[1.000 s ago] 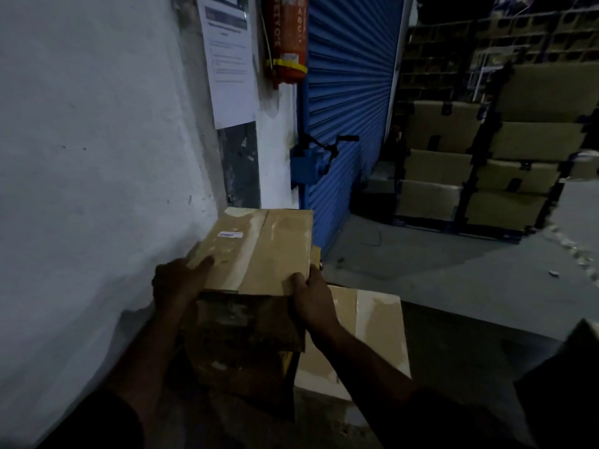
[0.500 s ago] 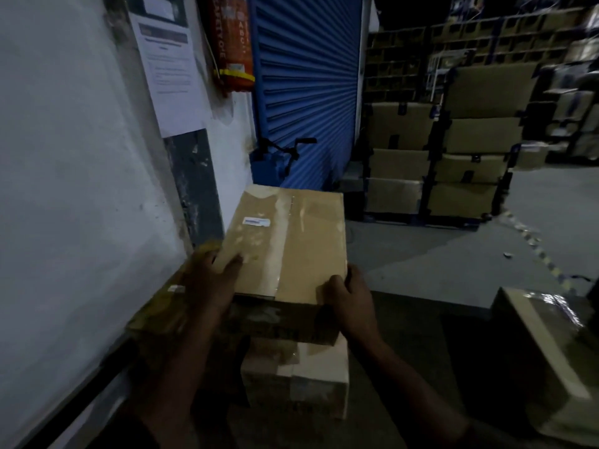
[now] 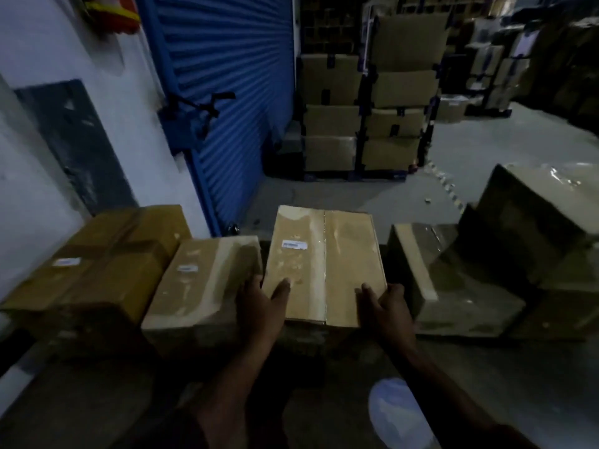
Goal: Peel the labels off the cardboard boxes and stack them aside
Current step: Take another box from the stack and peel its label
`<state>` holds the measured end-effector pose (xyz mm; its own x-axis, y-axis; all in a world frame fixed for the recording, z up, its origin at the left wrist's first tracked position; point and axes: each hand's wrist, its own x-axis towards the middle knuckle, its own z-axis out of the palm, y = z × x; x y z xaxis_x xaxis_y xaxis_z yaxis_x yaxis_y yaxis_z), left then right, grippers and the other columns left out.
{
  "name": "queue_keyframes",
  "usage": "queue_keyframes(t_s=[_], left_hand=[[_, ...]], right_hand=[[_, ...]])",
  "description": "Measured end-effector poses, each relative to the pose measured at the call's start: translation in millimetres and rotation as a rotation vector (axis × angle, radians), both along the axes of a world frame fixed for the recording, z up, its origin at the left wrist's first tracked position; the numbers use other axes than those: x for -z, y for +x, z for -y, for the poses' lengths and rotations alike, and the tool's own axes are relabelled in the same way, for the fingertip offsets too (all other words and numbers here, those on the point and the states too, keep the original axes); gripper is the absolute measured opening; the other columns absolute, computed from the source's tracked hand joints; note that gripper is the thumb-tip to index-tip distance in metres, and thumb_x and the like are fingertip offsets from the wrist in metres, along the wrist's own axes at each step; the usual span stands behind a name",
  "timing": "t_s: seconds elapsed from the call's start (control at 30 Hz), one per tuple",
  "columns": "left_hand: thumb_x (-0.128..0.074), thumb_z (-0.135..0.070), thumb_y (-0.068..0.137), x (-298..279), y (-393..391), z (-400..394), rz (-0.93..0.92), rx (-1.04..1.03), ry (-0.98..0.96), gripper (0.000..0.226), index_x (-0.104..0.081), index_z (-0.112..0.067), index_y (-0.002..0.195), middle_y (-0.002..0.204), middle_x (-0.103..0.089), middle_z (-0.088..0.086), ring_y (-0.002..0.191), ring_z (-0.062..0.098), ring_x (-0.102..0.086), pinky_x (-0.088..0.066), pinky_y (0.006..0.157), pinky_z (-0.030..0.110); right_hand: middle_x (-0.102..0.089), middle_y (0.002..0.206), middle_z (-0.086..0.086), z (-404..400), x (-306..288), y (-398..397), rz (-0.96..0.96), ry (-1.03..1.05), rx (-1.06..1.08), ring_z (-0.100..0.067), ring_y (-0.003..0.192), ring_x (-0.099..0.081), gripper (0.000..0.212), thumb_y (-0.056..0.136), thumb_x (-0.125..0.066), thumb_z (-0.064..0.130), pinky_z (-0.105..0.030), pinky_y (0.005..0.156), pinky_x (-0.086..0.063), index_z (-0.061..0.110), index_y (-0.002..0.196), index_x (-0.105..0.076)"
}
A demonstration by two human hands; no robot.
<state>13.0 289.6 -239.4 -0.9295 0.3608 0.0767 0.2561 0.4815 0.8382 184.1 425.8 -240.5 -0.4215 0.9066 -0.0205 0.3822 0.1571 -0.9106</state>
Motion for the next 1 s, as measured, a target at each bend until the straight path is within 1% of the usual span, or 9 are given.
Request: queue_keyframes(t_s=[0.1,0.23,0.47,0.6,0.67,0.7,0.77,0.9,1.0], left_hand=[[-0.070,-0.048,0.085,31,32,-4,0.100,0.022,-0.026,0.053,-0.057,-0.012,0.122,0.112,-0.061,0.005,0.100,0.026,-0.061,-0.052,0.082,0.036],[-0.073,-0.044,0.084,65,56,7,0.158,0.053,-0.092,0.044,-0.052,-0.014,0.109,0.102,-0.060,0.004,0.090,0.024,-0.061,-0.050,0.071,0.033],[-0.075,-0.047,0.081,101,90,37,0.272,0.031,-0.186,0.043,-0.048,-0.015,0.094,0.088,-0.057,0.001,0.078,0.019,-0.058,-0.052,0.071,0.036],[-0.077,-0.054,0.075,114,91,42,0.289,0.048,-0.205,0.050,-0.048,-0.018,0.093,0.087,-0.059,-0.001,0.077,0.018,-0.060,-0.053,0.072,0.037],[-0.077,-0.055,0.074,115,84,39,0.331,0.065,-0.198,0.054,-0.049,-0.017,0.098,0.091,-0.059,0.000,0.081,0.019,-0.061,-0.054,0.075,0.038],[-0.077,-0.056,0.074,116,80,38,0.349,0.075,-0.195,0.055,-0.048,-0.017,0.100,0.093,-0.059,0.000,0.083,0.020,-0.061,-0.054,0.077,0.039],[-0.075,-0.059,0.075,116,70,32,0.355,0.104,-0.185,0.057,-0.047,-0.018,0.102,0.096,-0.060,0.001,0.084,0.021,-0.062,-0.056,0.079,0.042],[-0.073,-0.060,0.077,109,47,19,0.344,0.149,-0.201,0.056,-0.045,-0.017,0.101,0.098,-0.061,0.005,0.086,0.023,-0.062,-0.056,0.079,0.044],[-0.067,-0.058,0.083,105,27,9,0.351,0.200,-0.225,0.052,-0.047,-0.015,0.103,0.101,-0.060,0.006,0.085,0.021,-0.059,-0.051,0.073,0.035]], right_hand=[[-0.056,0.097,-0.002,-5,35,30,0.115,0.022,0.056,-0.020,0.081,-0.058,0.039,0.091,-0.060,0.046,-0.026,0.058,-0.039,0.018,0.106,-0.038],[-0.061,0.098,-0.003,3,74,62,0.171,-0.008,0.041,-0.020,0.080,-0.061,0.043,0.087,-0.064,0.049,-0.035,0.067,-0.052,0.021,0.108,-0.039],[-0.054,0.090,0.007,11,98,90,0.336,0.079,-0.029,-0.015,0.075,-0.055,0.046,0.090,-0.056,0.053,-0.027,0.068,-0.043,0.020,0.119,-0.041],[-0.052,0.093,0.023,-6,130,94,0.575,0.234,-0.109,-0.019,0.099,-0.062,0.028,0.099,-0.035,0.052,-0.010,0.066,-0.039,0.033,0.117,-0.044],[-0.063,0.110,0.005,-9,127,92,0.683,0.302,-0.118,-0.033,0.111,-0.060,0.039,0.100,-0.025,0.043,-0.022,0.076,-0.046,0.023,0.121,-0.050],[-0.062,0.119,-0.009,-7,121,87,0.689,0.394,-0.071,-0.037,0.112,-0.058,0.045,0.097,-0.026,0.037,-0.033,0.085,-0.049,0.014,0.125,-0.053],[-0.058,0.125,-0.017,7,99,68,0.623,0.581,-0.060,-0.037,0.112,-0.054,0.053,0.087,-0.034,0.035,-0.047,0.092,-0.047,0.006,0.125,-0.058],[-0.057,0.127,-0.008,31,83,26,0.461,0.473,-0.234,-0.029,0.115,-0.049,0.041,0.086,-0.062,0.024,-0.040,0.095,-0.042,0.013,0.125,-0.060],[-0.058,0.126,-0.003,44,89,2,0.449,0.392,-0.272,-0.025,0.114,-0.050,0.040,0.088,-0.063,0.023,-0.035,0.093,-0.038,0.020,0.127,-0.059]])
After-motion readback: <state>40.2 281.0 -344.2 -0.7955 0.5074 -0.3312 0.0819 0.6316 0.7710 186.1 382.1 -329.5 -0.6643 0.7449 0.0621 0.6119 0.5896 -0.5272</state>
